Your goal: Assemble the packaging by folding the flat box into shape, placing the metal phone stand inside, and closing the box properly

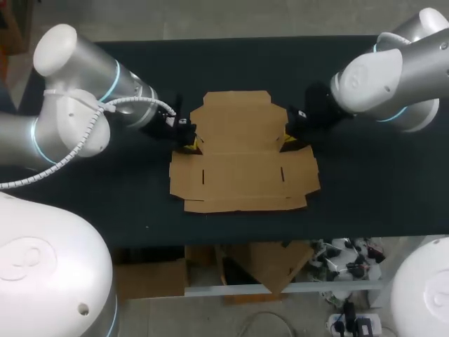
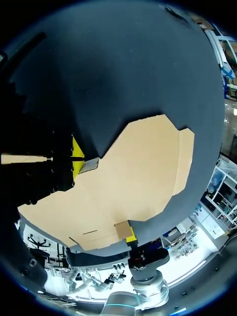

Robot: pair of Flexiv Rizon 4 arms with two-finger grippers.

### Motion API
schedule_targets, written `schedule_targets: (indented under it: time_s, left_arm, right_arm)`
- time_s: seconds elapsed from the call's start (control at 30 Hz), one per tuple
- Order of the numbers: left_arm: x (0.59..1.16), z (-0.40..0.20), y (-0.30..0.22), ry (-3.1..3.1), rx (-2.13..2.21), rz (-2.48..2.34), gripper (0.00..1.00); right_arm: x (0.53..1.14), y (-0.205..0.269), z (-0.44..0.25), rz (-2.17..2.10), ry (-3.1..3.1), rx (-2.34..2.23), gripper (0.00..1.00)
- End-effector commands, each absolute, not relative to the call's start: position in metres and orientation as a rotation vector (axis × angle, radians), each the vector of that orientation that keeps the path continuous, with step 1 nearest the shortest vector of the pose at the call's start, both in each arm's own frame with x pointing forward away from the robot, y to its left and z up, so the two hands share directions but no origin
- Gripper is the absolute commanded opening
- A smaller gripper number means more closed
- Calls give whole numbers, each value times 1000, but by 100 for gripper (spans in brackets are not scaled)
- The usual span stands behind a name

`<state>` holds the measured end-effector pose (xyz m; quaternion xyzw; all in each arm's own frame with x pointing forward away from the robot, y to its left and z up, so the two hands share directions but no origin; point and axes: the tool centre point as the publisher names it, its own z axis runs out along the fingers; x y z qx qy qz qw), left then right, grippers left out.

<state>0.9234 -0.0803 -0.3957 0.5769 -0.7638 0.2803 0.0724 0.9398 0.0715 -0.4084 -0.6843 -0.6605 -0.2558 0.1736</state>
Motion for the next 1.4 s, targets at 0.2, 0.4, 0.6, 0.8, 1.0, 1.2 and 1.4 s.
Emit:
schedule_targets:
  time_s: [0.2,0.4,0.6,0.8,1.0,1.2,1.4]
  left_arm:
    - [923,-396,-85,-2304,1751,832,0]
    - [921,-396,-86,-2307,1757,833,0]
    - [921,-397,-88,-2310,1752,831,0]
    - [922,-397,-90,-2314,1749,830,0]
    - [923,-397,-94,-2324,1739,823,0]
    - [923,-397,-94,-2325,1736,822,0]
    - [922,-397,-96,-2330,1731,820,0]
  right_arm:
    - [938,75,-408,-710,-1869,-1958,0]
    - [936,78,-405,-701,-1872,-1974,0]
    - [936,81,-404,-691,-1879,-1989,0]
    - [936,83,-404,-678,-1880,-2003,0]
    - [936,84,-405,-660,-1876,-2022,0]
    - [936,83,-406,-647,-1868,-2036,0]
    - [935,83,-407,-641,-1865,-2041,0]
